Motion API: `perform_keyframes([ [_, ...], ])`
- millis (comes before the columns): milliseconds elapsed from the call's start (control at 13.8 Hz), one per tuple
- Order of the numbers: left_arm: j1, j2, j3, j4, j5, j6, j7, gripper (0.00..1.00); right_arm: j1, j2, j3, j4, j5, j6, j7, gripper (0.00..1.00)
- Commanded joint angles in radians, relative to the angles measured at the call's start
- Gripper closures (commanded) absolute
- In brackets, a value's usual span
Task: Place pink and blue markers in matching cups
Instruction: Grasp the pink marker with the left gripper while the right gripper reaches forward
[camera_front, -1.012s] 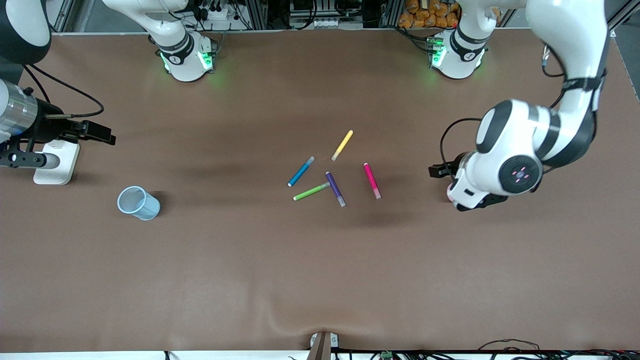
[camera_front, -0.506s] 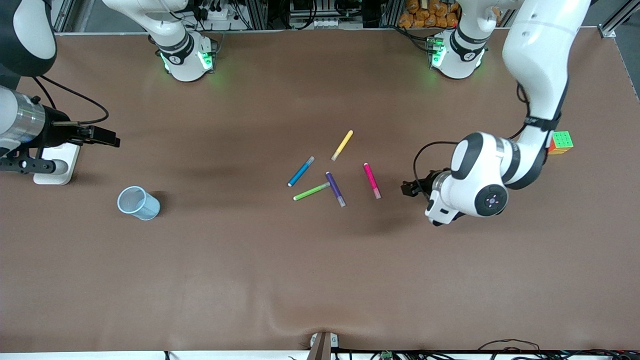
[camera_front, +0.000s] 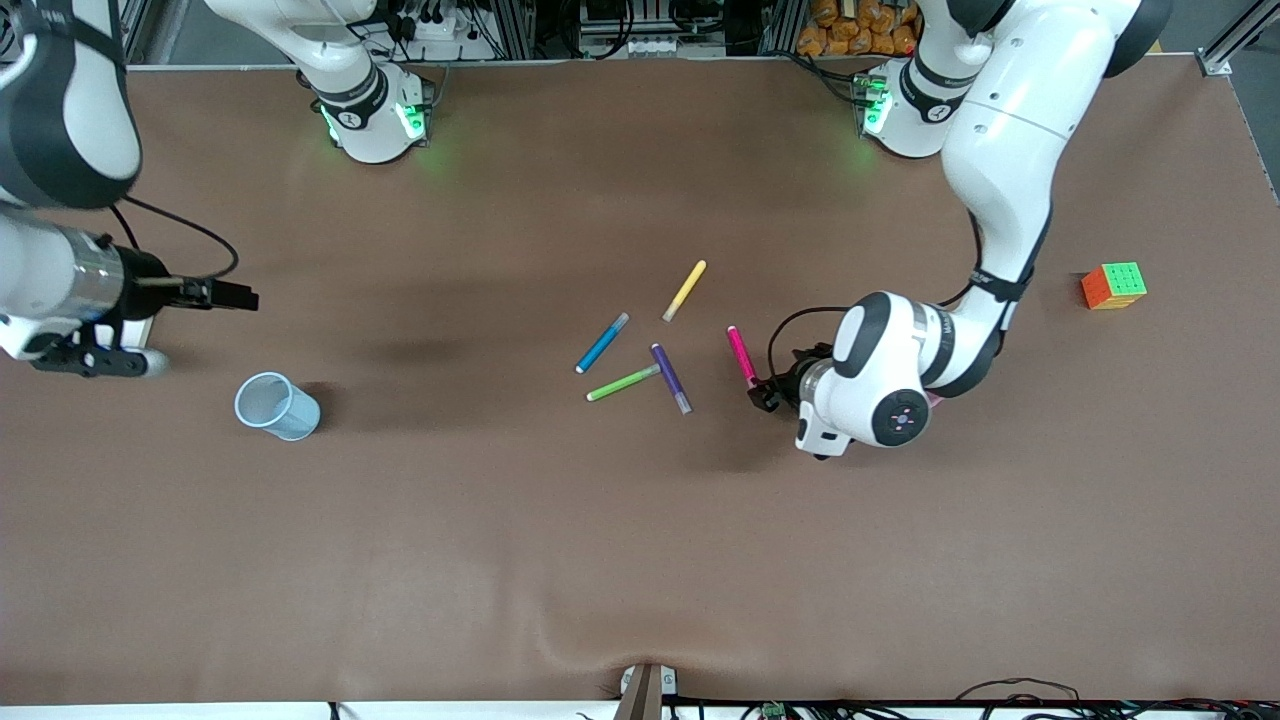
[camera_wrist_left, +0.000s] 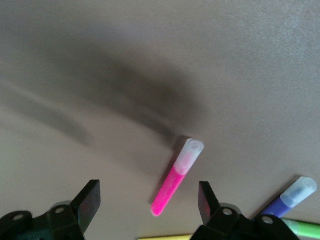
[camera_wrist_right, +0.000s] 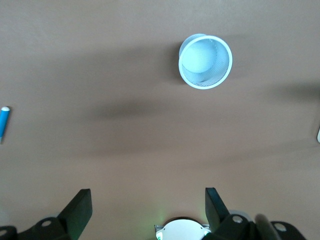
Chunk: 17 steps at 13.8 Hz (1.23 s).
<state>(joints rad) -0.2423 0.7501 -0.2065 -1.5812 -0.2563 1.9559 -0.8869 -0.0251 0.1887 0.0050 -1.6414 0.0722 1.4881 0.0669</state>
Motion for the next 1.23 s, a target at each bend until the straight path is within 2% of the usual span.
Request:
perform_keyframes([
  [0,-0.008,0.041,0.009,0.027,-0.017,0.026,-0.009,0.18,-0.045,0.029,0.016,0.014,-0.005,-0.043,0.002,0.00],
  [289,-0.025,0.055,0.007,0.027,-0.021,0.078,-0.009,0.25,-0.029,0.031,0.019,-0.009,0.009,-0.085,0.144,0.00],
  [506,-0.031,0.068,0.007,0.026,-0.050,0.106,-0.009,0.32,-0.004,0.026,0.020,-0.044,0.060,-0.080,0.269,0.00],
  [578,-0.034,0.071,0.007,0.026,-0.052,0.113,-0.009,0.40,0.013,0.021,0.020,-0.050,0.069,-0.077,0.322,0.00],
  [723,-0.037,0.074,0.007,0.026,-0.047,0.121,0.003,0.63,0.048,0.018,0.020,-0.057,0.069,-0.074,0.402,0.00],
  [795,-0.035,0.074,0.007,0.018,-0.046,0.132,0.006,0.77,0.053,0.017,0.018,-0.072,0.069,-0.066,0.421,0.00],
  [867,-0.037,0.074,0.007,0.017,-0.047,0.133,0.006,0.96,0.050,0.008,0.019,-0.110,0.069,-0.042,0.422,0.00],
  [1012,-0.037,0.061,0.009,0.012,-0.044,0.132,0.008,1.00,0.051,-0.040,0.020,-0.188,0.070,0.029,0.422,0.00],
  [1157,-0.029,0.046,0.007,0.012,-0.041,0.118,0.008,1.00,0.053,-0.045,0.020,-0.202,0.074,0.046,0.424,0.00],
])
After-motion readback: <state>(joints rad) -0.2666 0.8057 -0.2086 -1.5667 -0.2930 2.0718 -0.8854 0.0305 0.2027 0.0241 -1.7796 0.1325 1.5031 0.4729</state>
